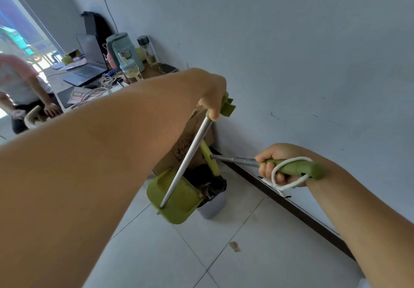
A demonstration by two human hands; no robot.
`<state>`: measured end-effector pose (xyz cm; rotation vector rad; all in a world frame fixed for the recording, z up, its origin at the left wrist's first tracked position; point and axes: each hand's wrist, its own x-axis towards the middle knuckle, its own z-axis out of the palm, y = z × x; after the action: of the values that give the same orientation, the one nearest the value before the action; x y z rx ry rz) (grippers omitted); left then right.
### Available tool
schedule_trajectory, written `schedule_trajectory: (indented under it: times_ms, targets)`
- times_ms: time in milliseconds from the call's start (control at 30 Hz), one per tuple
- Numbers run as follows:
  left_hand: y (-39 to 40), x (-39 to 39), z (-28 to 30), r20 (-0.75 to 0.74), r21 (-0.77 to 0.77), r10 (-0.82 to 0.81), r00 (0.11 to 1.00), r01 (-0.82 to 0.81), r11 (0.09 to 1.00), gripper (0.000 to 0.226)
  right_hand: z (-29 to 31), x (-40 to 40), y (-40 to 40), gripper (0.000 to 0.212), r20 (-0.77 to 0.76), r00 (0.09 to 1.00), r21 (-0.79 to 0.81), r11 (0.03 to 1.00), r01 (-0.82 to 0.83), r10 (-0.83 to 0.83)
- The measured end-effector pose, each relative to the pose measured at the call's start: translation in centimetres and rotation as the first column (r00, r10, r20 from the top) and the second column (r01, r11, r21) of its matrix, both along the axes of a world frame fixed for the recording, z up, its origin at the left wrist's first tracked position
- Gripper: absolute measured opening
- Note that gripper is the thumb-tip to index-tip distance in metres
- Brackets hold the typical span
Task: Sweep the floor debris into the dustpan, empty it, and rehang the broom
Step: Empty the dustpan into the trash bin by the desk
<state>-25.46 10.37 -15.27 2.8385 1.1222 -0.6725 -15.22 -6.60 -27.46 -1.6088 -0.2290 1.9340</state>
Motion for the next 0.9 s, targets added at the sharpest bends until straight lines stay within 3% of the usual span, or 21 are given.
schedule_trajectory:
  times_ms: [133, 233, 467, 900]
  targets:
    - [0.2, -0.3, 0.5, 0.051, -0.008, 0.019, 0.999, -0.019, 1.0, 0.029, 1.0, -0.3, -0.9, 0.042, -0.065, 0.995, 0.02, 0.997, 0.074, -0.073]
    - [0.5, -1.2, -0.1, 0.046, -0.009, 0.035, 0.998, -0.034, 0.999, 0.029, 1.9, -0.6, -1.9, 0.036, -0.058, 0.991, 0.04, 0.992, 0.121, -0.118]
    - [0.3, -1.8, 1.0, 0.118, -0.019, 0.055, 0.991, -0.053, 0.998, 0.025, 1.1, -2.1, -2.4, 0.038, -0.067, 0.998, -0.055, 0.998, -0.022, 0.018]
    - [-0.6, -5.4, 1.7, 0.08, 0.004, 0.116, 0.99, -0.117, 0.993, 0.028, 0.7, -2.7, -2.9, 0.041, 0.03, 0.996, -0.024, 0.996, -0.081, 0.082]
